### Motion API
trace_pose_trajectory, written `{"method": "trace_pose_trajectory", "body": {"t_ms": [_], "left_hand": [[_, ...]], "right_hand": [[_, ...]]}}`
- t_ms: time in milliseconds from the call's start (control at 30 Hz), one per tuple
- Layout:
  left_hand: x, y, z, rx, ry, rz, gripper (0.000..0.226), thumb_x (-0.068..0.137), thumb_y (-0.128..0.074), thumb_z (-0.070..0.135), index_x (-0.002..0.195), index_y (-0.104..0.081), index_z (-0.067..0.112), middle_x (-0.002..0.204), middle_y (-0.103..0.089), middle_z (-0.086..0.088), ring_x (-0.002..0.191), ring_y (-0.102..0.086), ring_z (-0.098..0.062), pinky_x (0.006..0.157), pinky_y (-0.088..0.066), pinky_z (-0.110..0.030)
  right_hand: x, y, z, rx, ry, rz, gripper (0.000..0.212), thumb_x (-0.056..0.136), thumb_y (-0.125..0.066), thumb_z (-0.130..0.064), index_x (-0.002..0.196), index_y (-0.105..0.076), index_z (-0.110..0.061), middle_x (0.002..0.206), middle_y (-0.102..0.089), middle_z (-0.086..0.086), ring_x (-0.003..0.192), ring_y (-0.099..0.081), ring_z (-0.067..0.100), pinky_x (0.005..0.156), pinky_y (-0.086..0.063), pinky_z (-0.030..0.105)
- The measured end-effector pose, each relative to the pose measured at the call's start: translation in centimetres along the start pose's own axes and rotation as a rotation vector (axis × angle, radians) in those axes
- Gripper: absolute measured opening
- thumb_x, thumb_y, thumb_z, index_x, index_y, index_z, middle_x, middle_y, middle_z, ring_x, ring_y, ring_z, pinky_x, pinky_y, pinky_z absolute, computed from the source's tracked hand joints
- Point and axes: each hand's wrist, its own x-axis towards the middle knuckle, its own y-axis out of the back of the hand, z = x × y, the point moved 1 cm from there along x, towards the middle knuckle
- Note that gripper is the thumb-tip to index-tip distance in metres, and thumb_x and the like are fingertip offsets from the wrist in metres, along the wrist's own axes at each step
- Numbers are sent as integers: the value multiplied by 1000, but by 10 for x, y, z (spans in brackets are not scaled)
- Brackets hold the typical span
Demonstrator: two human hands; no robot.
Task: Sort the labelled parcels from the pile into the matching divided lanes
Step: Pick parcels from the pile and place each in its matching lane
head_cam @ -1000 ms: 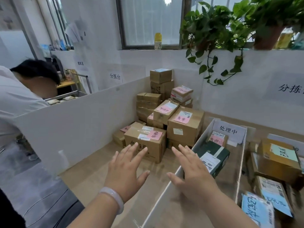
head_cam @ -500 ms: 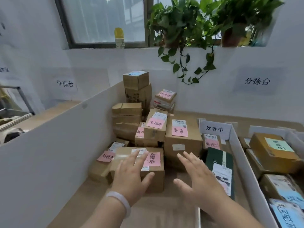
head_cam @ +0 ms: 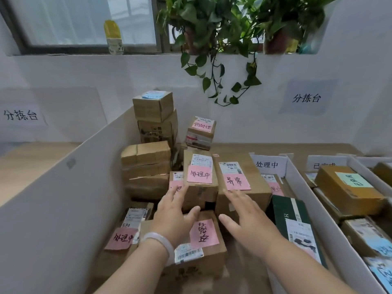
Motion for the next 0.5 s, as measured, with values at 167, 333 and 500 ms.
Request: {"method": "trace_pose_trajectory", "body": {"t_ms": [167,333,500], "left_hand": [[55,-2,1,-129,32,-20,70,94,-56,46,152,-17,43,161,-17,9,149,-14,-15,120,-23,-42],[97,-20,-7,-214,30,-68,69,94,-55,48,151,-17,45,156,-27,9,144,-24,-16,117,-31,-47],[93,-28,-12,-402,47,4,59,93,-59,43,146,-32,46,158,-22,12,144,-23,-10,117,-30,-43]], "right_hand": [[61,-9,-8,75,-56,26,63,97,-46,-48,152,-17,-39,160,-15,-15,148,-7,6,121,-12,35],[108,-25,-4,70,-134,0,65,98,-43,-48,154,-13,-36,162,-13,-10,149,-3,12,122,-5,39],[110,-37,-7,203,-138,65,60,99,-42,-47,153,-17,-37,160,-15,-16,148,-2,6,122,-6,38]]}}
